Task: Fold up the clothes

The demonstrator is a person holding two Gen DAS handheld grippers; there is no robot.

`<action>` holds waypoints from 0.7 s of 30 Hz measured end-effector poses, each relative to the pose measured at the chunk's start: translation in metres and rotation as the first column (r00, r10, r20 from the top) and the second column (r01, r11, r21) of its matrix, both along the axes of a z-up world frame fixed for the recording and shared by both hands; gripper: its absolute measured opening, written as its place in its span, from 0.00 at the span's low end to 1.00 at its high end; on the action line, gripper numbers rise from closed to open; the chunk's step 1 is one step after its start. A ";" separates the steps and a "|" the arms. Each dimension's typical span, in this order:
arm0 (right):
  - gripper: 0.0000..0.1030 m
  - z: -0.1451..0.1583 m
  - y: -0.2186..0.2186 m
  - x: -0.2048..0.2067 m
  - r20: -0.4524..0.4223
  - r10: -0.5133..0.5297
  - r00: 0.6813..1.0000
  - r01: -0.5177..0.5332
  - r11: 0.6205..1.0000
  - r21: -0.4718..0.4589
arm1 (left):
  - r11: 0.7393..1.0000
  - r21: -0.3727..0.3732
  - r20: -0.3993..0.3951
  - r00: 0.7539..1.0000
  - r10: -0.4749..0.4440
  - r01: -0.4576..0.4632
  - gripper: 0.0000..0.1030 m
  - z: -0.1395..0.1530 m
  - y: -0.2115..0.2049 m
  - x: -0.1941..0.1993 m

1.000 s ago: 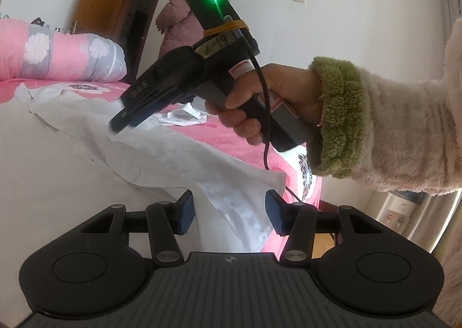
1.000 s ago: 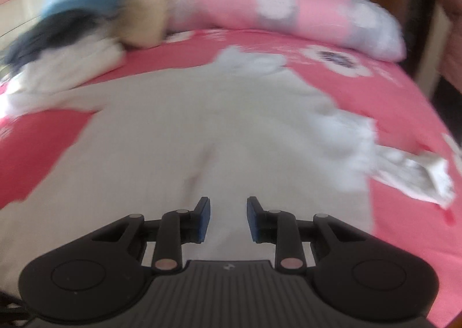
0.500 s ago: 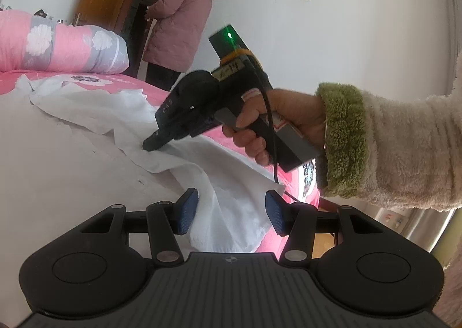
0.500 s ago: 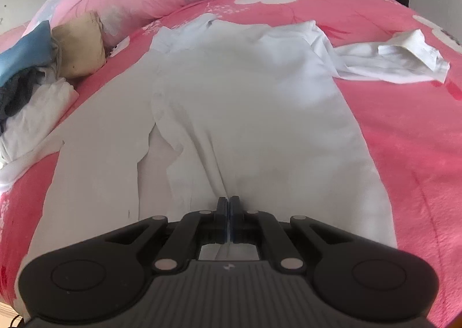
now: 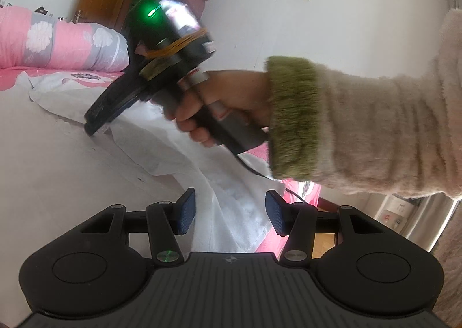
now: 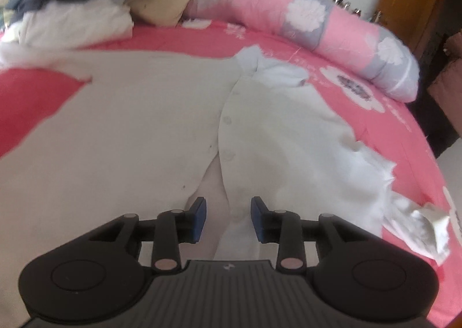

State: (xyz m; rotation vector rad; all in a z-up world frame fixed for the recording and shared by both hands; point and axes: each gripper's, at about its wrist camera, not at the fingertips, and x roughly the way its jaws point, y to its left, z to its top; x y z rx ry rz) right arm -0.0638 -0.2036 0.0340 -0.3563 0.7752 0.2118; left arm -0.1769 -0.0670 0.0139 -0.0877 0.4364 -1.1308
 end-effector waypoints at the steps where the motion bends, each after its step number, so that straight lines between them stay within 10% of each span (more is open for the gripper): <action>1: 0.31 -0.004 -0.002 0.005 -0.013 -0.005 1.000 0.005 1.000 0.007 | 1.000 0.000 0.001 1.000 0.000 0.000 0.50 0.000 0.000 -0.001; 9: 0.04 0.004 -0.039 0.019 -0.094 -0.053 0.994 0.077 0.960 0.269 | 1.000 0.000 0.008 1.000 -0.004 0.004 0.50 0.000 0.000 -0.006; 16: 0.03 0.017 -0.081 0.027 -0.188 -0.043 0.981 0.158 0.741 0.653 | 1.000 -0.006 0.007 1.000 -0.005 0.005 0.50 -0.001 0.001 -0.008; 21: 0.03 0.007 -0.070 0.041 -0.229 -0.001 0.973 0.161 0.714 0.681 | 1.000 -0.007 0.008 1.000 -0.006 0.006 0.50 -0.002 0.000 -0.009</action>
